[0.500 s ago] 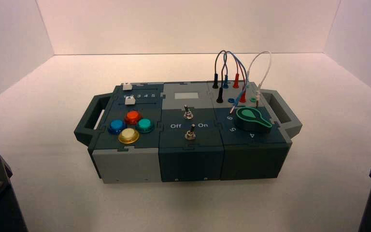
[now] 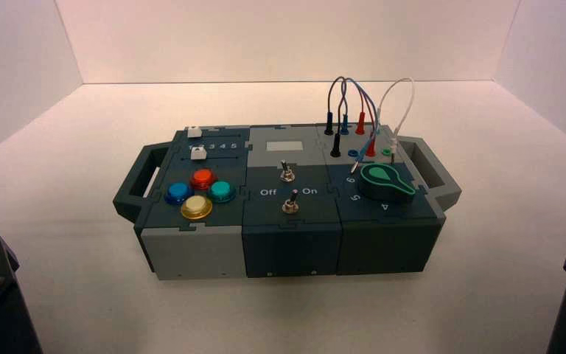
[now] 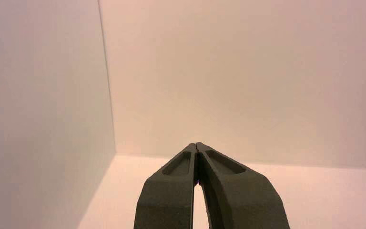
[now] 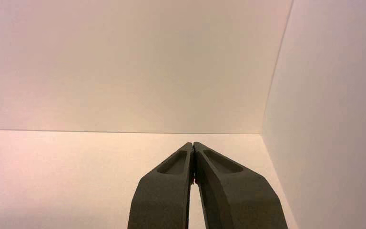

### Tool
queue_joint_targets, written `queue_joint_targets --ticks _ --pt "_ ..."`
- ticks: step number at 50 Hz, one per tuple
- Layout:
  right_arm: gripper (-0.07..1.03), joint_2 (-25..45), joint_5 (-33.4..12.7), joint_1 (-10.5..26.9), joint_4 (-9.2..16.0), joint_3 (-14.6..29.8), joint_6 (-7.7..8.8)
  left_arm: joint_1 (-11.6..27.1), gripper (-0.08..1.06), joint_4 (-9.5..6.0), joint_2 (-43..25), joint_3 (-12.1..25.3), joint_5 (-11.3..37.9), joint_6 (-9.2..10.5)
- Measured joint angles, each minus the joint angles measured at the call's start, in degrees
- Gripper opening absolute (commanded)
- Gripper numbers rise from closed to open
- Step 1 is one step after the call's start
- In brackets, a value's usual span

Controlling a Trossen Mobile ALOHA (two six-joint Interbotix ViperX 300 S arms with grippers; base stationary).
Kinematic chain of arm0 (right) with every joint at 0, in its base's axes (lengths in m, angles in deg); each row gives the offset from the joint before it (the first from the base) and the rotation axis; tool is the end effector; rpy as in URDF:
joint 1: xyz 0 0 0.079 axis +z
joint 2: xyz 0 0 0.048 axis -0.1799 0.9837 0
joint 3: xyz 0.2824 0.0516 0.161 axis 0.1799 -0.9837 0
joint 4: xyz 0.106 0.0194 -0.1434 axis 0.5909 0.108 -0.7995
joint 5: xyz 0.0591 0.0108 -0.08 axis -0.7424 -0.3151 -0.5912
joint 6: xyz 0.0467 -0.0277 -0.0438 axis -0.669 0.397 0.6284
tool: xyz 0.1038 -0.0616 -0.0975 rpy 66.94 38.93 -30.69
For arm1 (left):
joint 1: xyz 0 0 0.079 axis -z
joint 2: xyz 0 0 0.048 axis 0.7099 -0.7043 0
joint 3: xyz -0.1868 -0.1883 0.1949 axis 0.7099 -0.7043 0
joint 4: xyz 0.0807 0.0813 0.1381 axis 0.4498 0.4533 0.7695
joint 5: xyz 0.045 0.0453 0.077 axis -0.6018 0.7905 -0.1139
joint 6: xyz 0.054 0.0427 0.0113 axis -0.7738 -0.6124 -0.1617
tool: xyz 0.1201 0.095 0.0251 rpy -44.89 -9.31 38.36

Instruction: Flip the bottom switch off with the right gripper.

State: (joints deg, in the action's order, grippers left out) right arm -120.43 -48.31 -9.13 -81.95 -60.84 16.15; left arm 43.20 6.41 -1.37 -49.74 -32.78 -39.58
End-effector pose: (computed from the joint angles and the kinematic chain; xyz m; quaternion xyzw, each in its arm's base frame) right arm 0.2145 0.0022 0.2836 -0.0075 0.0917 0.0059 0.9957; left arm 0.2408 0.0061 0.2876 -0.0237 0.0816 0.0143 0.9963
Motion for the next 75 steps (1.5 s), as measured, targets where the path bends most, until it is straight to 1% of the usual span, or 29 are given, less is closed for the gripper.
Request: queue_joint_targets --ticks 5,6,8,10,12,13,14,19,20,22,25,31,32,33,35,39,40,41,43,45,46,49,51,55,60,63,67,70,75 --pt "-0.02 0.4 -0.9 1.2 0.1 -0.1 -0.09 1.6 -0.03 0.0 -0.5 1.1 5.4 0.0" --pt "-0.02 0.7 -1.2 1.8 0.1 -0.1 -0.18 2.3 -0.03 -0.26 -0.8 1.5 8.3 0.18" --pt "-0.02 1.0 -1.6 2.1 0.2 0.0 -0.18 2.7 -0.03 -0.35 -1.0 1.7 10.3 0.35" --pt "-0.02 1.3 -1.9 2.3 0.3 0.1 -0.18 3.2 -0.03 -0.7 -1.1 1.8 13.1 0.88" --pt "-0.02 1.7 -2.4 2.3 0.5 0.3 -0.18 3.6 -0.03 -1.49 -1.2 1.9 16.8 1.23" --pt "-0.02 1.9 -2.7 2.3 0.9 0.4 -0.18 3.6 -0.03 -1.58 -1.2 1.9 17.1 1.32" --pt "-0.02 2.0 -2.9 2.2 1.1 0.4 -0.18 3.8 -0.03 -2.02 -1.3 2.0 19.2 1.32" --pt "-0.02 3.0 -4.2 2.2 2.7 1.1 -0.26 4.0 -0.03 -2.81 -1.6 2.0 23.9 1.41" --pt "-0.02 3.6 -5.4 2.6 3.6 1.7 -0.18 4.2 -0.03 -3.16 -1.8 2.1 25.8 1.41" --pt "-0.02 4.3 -6.5 3.2 4.3 2.3 -0.26 4.4 -0.03 -3.25 -1.9 2.2 27.1 1.32" --pt "-0.02 5.8 -8.9 5.0 5.3 3.4 -0.18 5.0 -0.03 -3.6 -3.0 2.3 29.9 1.32" --pt "-0.02 11.8 -14.3 12.0 6.2 5.6 -0.26 7.0 -0.03 -3.87 -7.3 2.8 34.3 1.41" --pt "-0.02 11.8 -14.3 12.0 6.2 5.6 -0.26 7.0 -0.03 -3.87 -7.3 2.8 34.3 1.41" --pt "-0.02 13.6 -15.3 13.6 6.4 6.0 -0.35 7.9 -0.03 -4.04 -9.1 2.9 35.2 1.41" --pt "-0.02 14.7 -16.1 14.6 6.9 6.0 -0.26 8.7 -0.03 -4.13 -10.4 3.0 35.9 1.41" --pt "-0.02 18.1 -17.5 17.5 9.2 6.3 -0.35 11.0 -0.03 -4.75 -14.7 3.3 36.8 1.58" --pt "-0.02 18.1 -17.5 17.5 9.2 6.3 -0.35 11.1 -0.03 -4.75 -14.9 3.3 36.9 1.49" --pt "-0.02 19.5 -17.7 18.4 10.8 6.3 -0.35 12.0 -0.03 -5.27 -16.5 3.5 37.0 1.67" --pt "-0.02 20.5 -17.8 19.2 11.8 6.3 -0.35 12.6 -0.03 -5.71 -17.8 3.7 37.1 1.76" --pt "-0.02 22.1 -18.3 20.2 13.1 6.3 -0.35 13.8 -0.03 -6.68 -20.7 4.2 37.2 1.93" --pt "-0.02 22.2 -18.3 20.3 13.1 6.3 -0.35 13.8 -0.03 -6.68 -20.7 4.2 37.2 1.93" --pt "-0.02 24.4 -19.4 21.5 14.7 6.5 -0.35 15.1 -0.03 -8.0 -24.0 4.8 37.3 2.46" --pt "-0.02 25.0 -19.8 21.7 15.0 6.7 -0.35 15.5 -0.03 -8.26 -24.8 5.0 37.4 2.64" --pt "-0.02 26.5 -21.4 22.7 16.7 7.3 -0.35 16.0 -0.03 -9.4 -27.6 5.5 37.4 3.25" --pt "-0.02 27.7 -22.5 24.1 17.8 8.3 -0.44 16.6 -0.03 -10.11 -30.2 6.1 37.5 3.96" --pt "-0.02 28.5 -23.3 25.1 18.5 9.1 -0.53 16.9 -0.03 -10.2 -31.2 6.2 37.5 4.04" --pt "-0.02 29.9 -24.3 26.5 20.0 10.4 -0.88 17.4 -0.03 -10.46 -33.0 6.2 37.5 4.39" --pt "-0.02 31.6 -25.2 27.4 21.9 11.2 -1.14 18.0 -0.03 -10.9 -34.6 6.2 37.5 4.66" --pt "-0.02 33.5 -25.8 28.3 23.2 11.4 -1.23 18.6 -0.03 -11.16 -37.1 6.2 37.3 4.75"
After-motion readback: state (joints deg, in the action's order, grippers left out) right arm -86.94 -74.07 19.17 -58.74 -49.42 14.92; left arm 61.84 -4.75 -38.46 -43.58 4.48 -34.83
